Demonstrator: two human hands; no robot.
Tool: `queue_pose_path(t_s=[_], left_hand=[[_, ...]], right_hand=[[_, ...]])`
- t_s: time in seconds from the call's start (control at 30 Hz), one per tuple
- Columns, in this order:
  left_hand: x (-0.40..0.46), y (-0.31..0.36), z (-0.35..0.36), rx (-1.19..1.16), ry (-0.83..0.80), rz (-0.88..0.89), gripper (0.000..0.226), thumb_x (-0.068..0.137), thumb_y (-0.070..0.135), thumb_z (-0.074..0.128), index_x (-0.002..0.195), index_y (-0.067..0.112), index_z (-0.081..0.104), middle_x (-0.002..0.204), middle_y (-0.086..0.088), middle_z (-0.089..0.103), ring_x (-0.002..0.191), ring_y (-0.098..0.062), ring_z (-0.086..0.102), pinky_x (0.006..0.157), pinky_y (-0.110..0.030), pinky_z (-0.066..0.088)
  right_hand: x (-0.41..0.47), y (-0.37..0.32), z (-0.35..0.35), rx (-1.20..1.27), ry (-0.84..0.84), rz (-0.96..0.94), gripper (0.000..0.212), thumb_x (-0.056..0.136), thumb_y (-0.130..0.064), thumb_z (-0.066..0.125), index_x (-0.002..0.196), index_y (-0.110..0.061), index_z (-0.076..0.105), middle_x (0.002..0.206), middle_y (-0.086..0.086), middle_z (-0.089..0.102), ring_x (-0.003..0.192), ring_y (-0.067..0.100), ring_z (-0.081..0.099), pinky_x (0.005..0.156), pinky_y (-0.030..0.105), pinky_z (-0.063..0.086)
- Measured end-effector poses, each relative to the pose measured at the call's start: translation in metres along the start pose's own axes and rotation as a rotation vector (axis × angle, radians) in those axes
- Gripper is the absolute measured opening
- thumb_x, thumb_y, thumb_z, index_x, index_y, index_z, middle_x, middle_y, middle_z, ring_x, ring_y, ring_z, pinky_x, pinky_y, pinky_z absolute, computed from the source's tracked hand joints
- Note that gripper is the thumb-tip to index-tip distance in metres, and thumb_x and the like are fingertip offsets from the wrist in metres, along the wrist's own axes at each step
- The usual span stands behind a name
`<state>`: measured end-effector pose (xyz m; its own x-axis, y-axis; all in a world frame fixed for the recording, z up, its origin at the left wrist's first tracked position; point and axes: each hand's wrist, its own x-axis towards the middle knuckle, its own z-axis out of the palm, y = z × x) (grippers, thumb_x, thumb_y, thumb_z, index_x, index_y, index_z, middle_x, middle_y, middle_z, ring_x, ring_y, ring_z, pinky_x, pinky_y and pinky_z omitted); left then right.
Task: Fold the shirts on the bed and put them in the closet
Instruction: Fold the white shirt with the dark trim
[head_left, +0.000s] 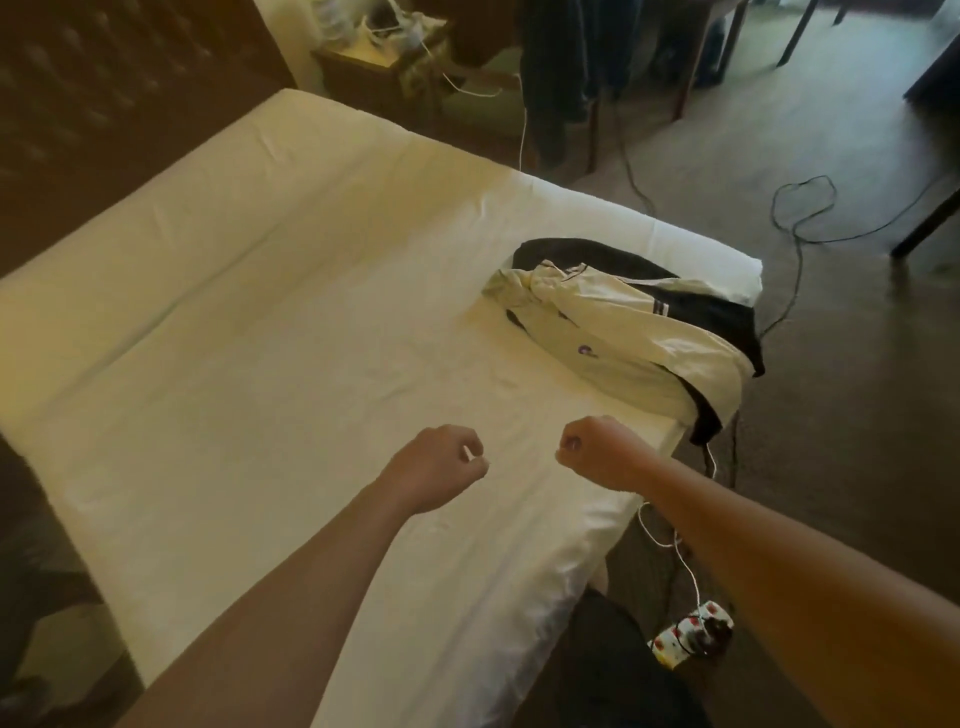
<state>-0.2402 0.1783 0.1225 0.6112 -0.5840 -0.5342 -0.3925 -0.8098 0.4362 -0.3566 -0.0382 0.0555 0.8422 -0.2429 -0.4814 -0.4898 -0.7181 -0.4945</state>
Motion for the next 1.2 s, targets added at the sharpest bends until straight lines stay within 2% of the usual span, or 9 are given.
queue_pose_path(t_s=[0.17,0.33,0.47,0.63,0.77,0.87,0.97,1.1,1.2], left_hand=[[0.101,0.022,-0.043,0.067,-0.006,-0.125,0.024,0.094,0.043,0.06,0.111,0.028,0.067,0.111,0.002,0.068,0.1,-0.021,0.063,0.091,-0.041,0.053],[0.192,0.042,-0.066,0.048,-0.022,-0.151,0.029,0.094,0.043,0.059,0.116,0.027,0.066,0.111,0.003,0.068,0.098,-0.021,0.063,0.089,-0.04,0.054],[0.266,0.049,-0.079,0.04,-0.052,-0.158,0.029,0.094,0.041,0.059,0.116,0.025,0.067,0.108,0.001,0.07,0.097,-0.022,0.065,0.089,-0.042,0.055],[0.343,0.047,-0.084,0.041,-0.031,-0.171,0.033,0.094,0.04,0.058,0.122,0.024,0.066,0.112,-0.001,0.069,0.1,-0.025,0.064,0.089,-0.043,0.055],[0.389,0.04,-0.074,0.018,-0.032,-0.172,0.033,0.094,0.04,0.058,0.122,0.023,0.065,0.108,0.001,0.069,0.097,-0.025,0.064,0.088,-0.043,0.055],[0.414,0.028,-0.062,-0.019,-0.041,-0.2,0.03,0.093,0.039,0.058,0.118,0.023,0.066,0.101,0.002,0.069,0.092,-0.024,0.065,0.086,-0.043,0.056],[0.433,0.014,-0.046,-0.051,-0.062,-0.222,0.025,0.092,0.039,0.059,0.11,0.024,0.066,0.094,0.003,0.069,0.085,-0.024,0.065,0.082,-0.042,0.057],[0.443,-0.002,-0.03,-0.056,-0.107,-0.247,0.022,0.091,0.041,0.059,0.103,0.025,0.067,0.093,0.002,0.068,0.081,-0.023,0.066,0.079,-0.044,0.058],[0.44,-0.006,-0.027,-0.074,-0.126,-0.256,0.019,0.09,0.041,0.06,0.099,0.026,0.066,0.09,0.001,0.069,0.08,-0.023,0.066,0.079,-0.044,0.058]], right_hand=[[0.107,0.023,-0.062,-0.048,-0.081,-0.004,0.022,0.096,-0.032,0.058,0.099,-0.014,0.07,0.095,0.003,0.067,0.086,0.024,0.063,0.079,0.039,0.057],[0.205,0.044,-0.109,-0.063,-0.095,0.032,0.021,0.095,-0.03,0.058,0.101,-0.015,0.069,0.098,0.004,0.065,0.09,0.025,0.062,0.082,0.039,0.056],[0.279,0.058,-0.126,-0.091,-0.108,0.063,0.022,0.096,-0.025,0.056,0.109,-0.01,0.067,0.105,0.009,0.064,0.1,0.031,0.062,0.077,0.031,0.046],[0.353,0.08,-0.133,-0.144,-0.098,0.134,0.029,0.092,-0.03,0.053,0.113,-0.015,0.067,0.097,0.004,0.064,0.084,0.024,0.063,0.078,0.042,0.059],[0.392,0.099,-0.121,-0.123,0.005,0.191,0.039,0.093,-0.032,0.056,0.129,-0.017,0.057,0.12,0.008,0.061,0.106,0.029,0.058,0.088,0.046,0.055],[0.417,0.112,-0.106,-0.163,0.059,0.261,0.054,0.093,-0.038,0.06,0.141,-0.017,0.045,0.142,0.011,0.046,0.128,0.035,0.043,0.097,0.05,0.044],[0.434,0.128,-0.088,-0.258,0.091,0.323,0.061,0.091,-0.035,0.065,0.142,-0.014,0.039,0.145,0.014,0.041,0.128,0.037,0.042,0.096,0.051,0.042],[0.441,0.149,-0.075,-0.414,0.148,0.26,0.059,0.09,-0.027,0.069,0.142,-0.013,0.044,0.137,0.015,0.051,0.12,0.036,0.053,0.093,0.048,0.047],[0.442,0.152,-0.087,-0.343,0.207,0.236,0.029,0.092,-0.024,0.064,0.119,-0.014,0.059,0.104,0.009,0.064,0.093,0.029,0.061,0.08,0.043,0.052]])
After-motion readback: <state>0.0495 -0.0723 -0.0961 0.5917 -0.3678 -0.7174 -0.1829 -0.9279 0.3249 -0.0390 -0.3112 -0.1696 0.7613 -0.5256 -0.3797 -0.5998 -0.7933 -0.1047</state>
